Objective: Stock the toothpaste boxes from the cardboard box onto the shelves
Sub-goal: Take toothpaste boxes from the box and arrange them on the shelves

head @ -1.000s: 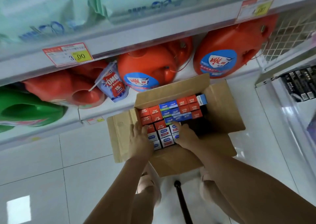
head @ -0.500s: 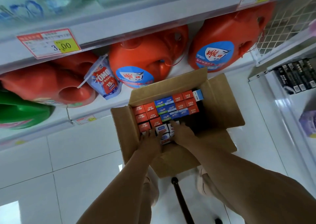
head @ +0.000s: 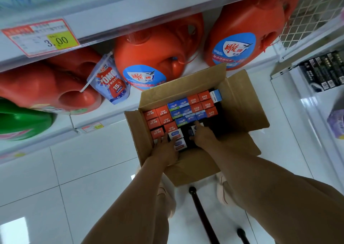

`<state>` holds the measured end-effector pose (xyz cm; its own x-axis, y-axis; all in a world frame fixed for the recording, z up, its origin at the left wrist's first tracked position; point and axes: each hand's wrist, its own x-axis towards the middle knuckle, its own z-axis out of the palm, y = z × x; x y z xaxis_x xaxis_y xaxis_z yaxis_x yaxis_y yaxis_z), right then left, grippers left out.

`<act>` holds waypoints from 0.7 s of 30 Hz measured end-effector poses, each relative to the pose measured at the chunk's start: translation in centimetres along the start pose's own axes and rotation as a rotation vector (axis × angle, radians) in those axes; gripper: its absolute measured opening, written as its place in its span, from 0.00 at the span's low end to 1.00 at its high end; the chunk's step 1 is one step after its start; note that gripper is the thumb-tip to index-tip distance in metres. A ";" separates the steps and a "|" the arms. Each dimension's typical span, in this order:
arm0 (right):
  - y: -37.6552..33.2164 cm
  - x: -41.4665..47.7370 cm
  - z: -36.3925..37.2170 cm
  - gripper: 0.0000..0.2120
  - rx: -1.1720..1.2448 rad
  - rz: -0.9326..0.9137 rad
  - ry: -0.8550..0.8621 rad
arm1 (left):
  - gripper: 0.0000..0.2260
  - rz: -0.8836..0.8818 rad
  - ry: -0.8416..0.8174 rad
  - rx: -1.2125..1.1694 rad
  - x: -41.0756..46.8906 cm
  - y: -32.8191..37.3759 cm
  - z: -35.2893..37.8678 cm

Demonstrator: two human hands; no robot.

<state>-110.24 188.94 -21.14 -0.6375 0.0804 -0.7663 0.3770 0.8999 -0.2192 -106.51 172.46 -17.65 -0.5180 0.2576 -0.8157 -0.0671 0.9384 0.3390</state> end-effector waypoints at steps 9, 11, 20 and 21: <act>-0.8 -3.1 -3.1 0.25 -0.110 -0.106 0.067 | 0.23 -0.010 0.108 -0.424 -2.5 1.2 -2.5; -1.0 -5.0 -5.2 0.26 -0.151 -0.148 0.063 | 0.29 0.015 0.146 -0.451 -3.5 1.9 -3.2; -1.9 -18.6 -20.2 0.25 -0.048 -0.263 -0.017 | 0.48 0.228 0.451 -0.297 -12.3 7.4 -6.3; -1.9 -20.2 -21.7 0.22 -0.036 -0.282 -0.041 | 0.49 0.281 0.482 -0.261 -13.6 7.7 -6.8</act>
<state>-112.61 194.90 7.87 -0.6858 -0.1920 -0.7020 0.1641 0.8989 -0.4062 -105.78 174.61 -0.74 -0.8693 0.2969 -0.3952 -0.0467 0.7466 0.6636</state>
